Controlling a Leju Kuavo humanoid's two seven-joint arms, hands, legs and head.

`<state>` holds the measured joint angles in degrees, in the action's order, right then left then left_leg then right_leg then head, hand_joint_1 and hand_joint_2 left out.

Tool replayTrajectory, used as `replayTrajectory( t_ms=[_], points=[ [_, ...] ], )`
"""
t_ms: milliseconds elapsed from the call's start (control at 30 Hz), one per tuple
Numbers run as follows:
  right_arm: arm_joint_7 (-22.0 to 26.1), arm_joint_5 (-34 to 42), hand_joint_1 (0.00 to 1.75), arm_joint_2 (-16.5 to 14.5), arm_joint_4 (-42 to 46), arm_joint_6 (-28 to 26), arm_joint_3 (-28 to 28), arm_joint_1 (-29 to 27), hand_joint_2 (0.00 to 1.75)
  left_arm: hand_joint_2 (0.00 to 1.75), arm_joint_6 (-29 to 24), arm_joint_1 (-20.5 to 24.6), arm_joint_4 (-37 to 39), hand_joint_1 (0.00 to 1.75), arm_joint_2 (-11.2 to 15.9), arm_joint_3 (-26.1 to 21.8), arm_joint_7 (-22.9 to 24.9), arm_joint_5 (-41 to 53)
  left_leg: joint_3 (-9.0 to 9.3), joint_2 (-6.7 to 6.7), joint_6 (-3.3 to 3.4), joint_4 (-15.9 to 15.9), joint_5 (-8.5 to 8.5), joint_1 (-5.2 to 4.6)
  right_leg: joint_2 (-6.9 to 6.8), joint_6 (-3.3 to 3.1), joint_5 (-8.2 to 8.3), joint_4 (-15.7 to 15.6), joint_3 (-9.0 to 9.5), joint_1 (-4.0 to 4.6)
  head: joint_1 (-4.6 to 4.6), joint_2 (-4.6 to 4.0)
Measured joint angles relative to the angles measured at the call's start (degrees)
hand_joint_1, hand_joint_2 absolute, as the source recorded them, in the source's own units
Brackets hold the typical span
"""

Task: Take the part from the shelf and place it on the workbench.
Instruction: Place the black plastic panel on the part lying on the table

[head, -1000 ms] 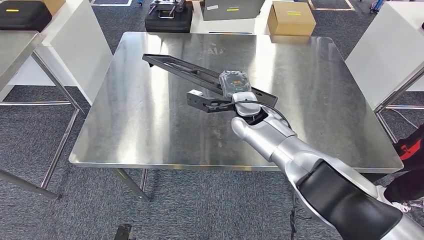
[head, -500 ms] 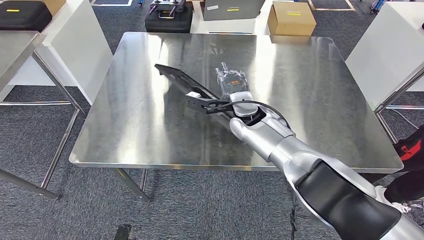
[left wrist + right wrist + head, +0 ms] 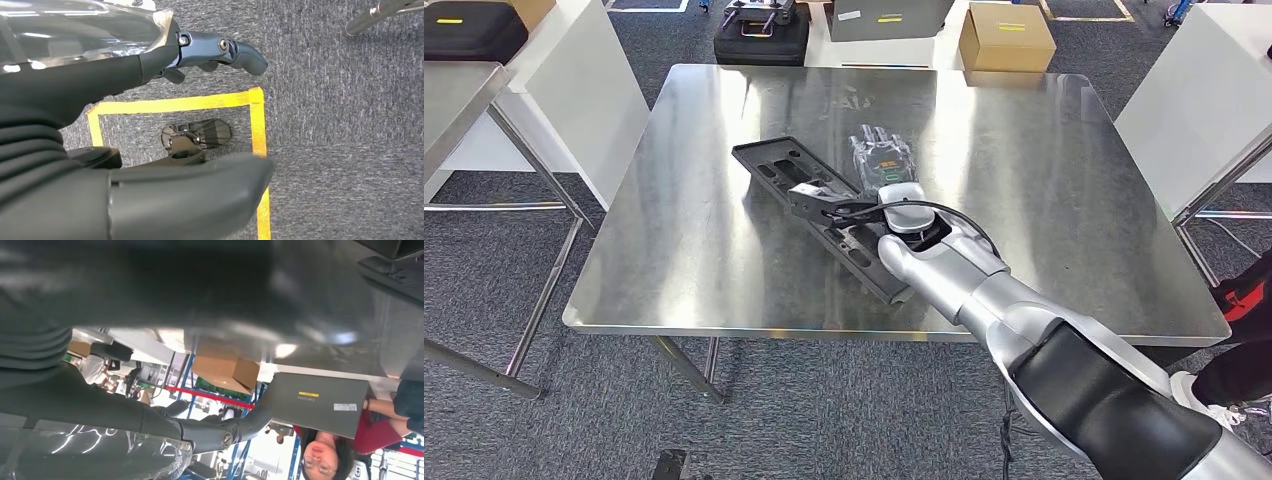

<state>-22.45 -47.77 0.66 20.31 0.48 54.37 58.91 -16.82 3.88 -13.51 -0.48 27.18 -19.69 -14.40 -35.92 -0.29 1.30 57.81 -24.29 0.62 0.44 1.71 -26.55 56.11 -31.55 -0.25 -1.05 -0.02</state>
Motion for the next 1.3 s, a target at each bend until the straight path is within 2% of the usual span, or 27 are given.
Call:
replayTrajectory(
  t_ms=[600, 933, 1033, 1133, 1200, 1300],
  points=[
    [1.1, -2.2, 0.0, -1.6, 2.8, -0.4, -4.3, 0.3, 0.0, 0.0, -0.4, -0.1, 0.0, 0.0, 0.0, 0.0, 0.4, 0.2, 0.0, 0.0, 0.0, 0.0, 0.0, 0.01, 0.0, 0.0, 0.0, 0.0, 0.0, 0.01, 0.0, 0.0],
    [1.7, -3.3, 0.0, -1.8, 3.6, -1.2, -4.8, 0.3, 0.0, 0.0, -0.4, -0.1, 0.0, 0.0, 0.0, 0.0, 0.4, 0.2, 0.0, 0.0, 0.01, 0.0, 0.01, 0.0, 0.0, 0.0, 0.0, 0.0, 0.01, 0.01, 0.0, 0.0],
    [3.4, -3.4, 0.0, -1.9, 5.3, -4.0, -5.6, 0.3, 0.0, 0.0, -0.5, -0.1, 0.0, 0.0, 0.0, 0.0, 0.4, 0.2, 0.0, 0.01, 0.01, 0.0, 0.01, 0.01, 0.0, 0.0, 0.0, 0.0, 0.0, 0.01, 0.0, 0.0],
    [6.4, -3.8, 0.0, -1.9, 9.5, -10.4, -7.2, 0.1, 0.0, 0.0, -0.7, -0.1, 0.0, 0.0, 0.0, 0.0, 0.1, 0.2, 0.0, 0.01, 0.01, 0.0, 0.01, 0.01, 0.0, 0.0, 0.0, 0.0, -0.02, 0.01, 0.0, 0.0],
    [8.6, -4.5, 0.0, -1.8, 13.9, -14.6, -8.5, -0.6, 0.0, 0.0, -0.9, -0.2, 0.0, 0.0, 0.0, 0.0, -0.3, 0.1, 0.0, 0.01, 0.01, 0.0, 0.01, 0.02, 0.0, -0.01, -0.01, 0.0, -0.02, 0.02, -0.01, 0.0],
    [12.3, -4.6, 0.0, -1.2, 25.5, -18.6, -11.1, -4.4, 0.0, 0.0, -1.1, -0.5, 0.0, 0.0, -0.1, 0.0, -1.1, -0.1, 0.0, -0.01, 0.0, 0.0, 0.0, 0.04, -0.01, -0.02, -0.02, 0.0, -0.03, 0.03, -0.01, 0.0]
  ],
)
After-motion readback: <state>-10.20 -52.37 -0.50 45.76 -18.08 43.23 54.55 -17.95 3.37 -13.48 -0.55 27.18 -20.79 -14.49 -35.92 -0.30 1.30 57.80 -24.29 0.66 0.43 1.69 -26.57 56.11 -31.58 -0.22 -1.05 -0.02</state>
